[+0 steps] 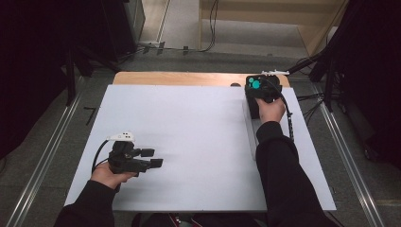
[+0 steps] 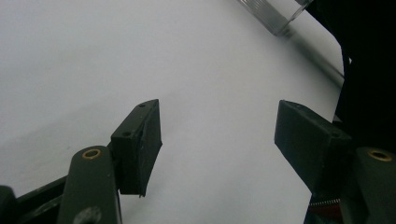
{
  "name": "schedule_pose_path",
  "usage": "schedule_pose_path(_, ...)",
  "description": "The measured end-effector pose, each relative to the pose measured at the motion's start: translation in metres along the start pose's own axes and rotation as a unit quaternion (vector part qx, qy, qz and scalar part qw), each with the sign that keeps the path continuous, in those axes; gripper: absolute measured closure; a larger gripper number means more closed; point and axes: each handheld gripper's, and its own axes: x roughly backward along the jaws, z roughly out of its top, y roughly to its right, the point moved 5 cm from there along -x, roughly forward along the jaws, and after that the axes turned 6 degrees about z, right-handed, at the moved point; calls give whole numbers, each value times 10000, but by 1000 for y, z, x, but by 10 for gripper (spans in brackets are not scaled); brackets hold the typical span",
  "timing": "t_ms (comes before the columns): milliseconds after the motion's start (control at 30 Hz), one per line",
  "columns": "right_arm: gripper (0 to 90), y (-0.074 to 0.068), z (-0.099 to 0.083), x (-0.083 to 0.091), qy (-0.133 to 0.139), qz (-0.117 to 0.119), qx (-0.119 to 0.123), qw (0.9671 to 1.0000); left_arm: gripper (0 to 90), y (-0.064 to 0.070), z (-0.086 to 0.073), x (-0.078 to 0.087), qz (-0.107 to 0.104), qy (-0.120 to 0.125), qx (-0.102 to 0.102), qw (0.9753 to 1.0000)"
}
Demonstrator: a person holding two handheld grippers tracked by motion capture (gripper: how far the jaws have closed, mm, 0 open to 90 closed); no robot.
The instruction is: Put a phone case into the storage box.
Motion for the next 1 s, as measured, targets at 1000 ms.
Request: schedule_pose_path(1000, 40, -22, 4, 51, -317, 735, -144, 9967, 322, 2, -2, 0, 30, -51, 1, 10000)
